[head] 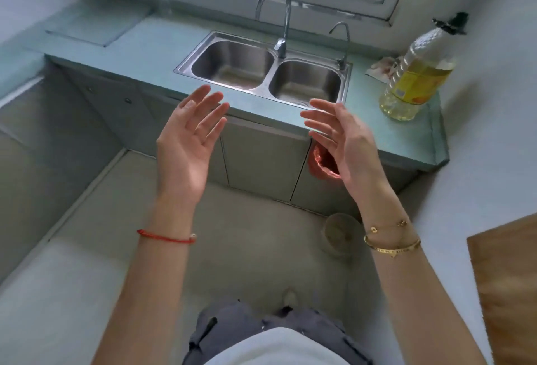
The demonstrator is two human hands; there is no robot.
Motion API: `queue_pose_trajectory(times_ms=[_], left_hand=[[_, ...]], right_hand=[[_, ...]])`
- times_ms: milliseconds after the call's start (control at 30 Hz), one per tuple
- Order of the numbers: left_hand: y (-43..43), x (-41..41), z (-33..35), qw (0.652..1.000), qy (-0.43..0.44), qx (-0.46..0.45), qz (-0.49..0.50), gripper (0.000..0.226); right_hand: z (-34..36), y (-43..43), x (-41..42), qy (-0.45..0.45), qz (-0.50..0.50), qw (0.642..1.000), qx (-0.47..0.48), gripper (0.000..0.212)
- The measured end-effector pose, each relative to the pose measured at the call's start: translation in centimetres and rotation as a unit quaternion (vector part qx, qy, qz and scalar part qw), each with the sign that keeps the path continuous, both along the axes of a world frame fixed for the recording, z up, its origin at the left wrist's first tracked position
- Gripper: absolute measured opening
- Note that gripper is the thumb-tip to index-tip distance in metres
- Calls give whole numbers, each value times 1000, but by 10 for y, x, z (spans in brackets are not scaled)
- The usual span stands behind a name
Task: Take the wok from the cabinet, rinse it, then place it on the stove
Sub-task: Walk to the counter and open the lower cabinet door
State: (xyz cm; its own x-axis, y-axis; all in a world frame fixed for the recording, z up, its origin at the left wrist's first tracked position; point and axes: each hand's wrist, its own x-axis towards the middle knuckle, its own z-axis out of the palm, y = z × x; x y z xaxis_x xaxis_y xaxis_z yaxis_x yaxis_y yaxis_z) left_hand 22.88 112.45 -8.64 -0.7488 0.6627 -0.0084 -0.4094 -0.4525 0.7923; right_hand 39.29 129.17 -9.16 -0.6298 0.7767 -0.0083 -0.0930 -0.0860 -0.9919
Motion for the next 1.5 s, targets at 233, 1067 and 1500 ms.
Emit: queue_pose_trajectory(times_ms=[233,1067,1500], left_hand=[[-13,16,-7,988,-20,-7,154,35],[-108,32,-1,902,-14,-27,430,39],[-60,87,-2,859,-9,-20,511,37]], right_hand=[[-11,32,-37,6,145,989,-8,42],[-12,-53,-157,20,429,903,-29,40],[-7,-8,-142,7,511,859,-23,38]])
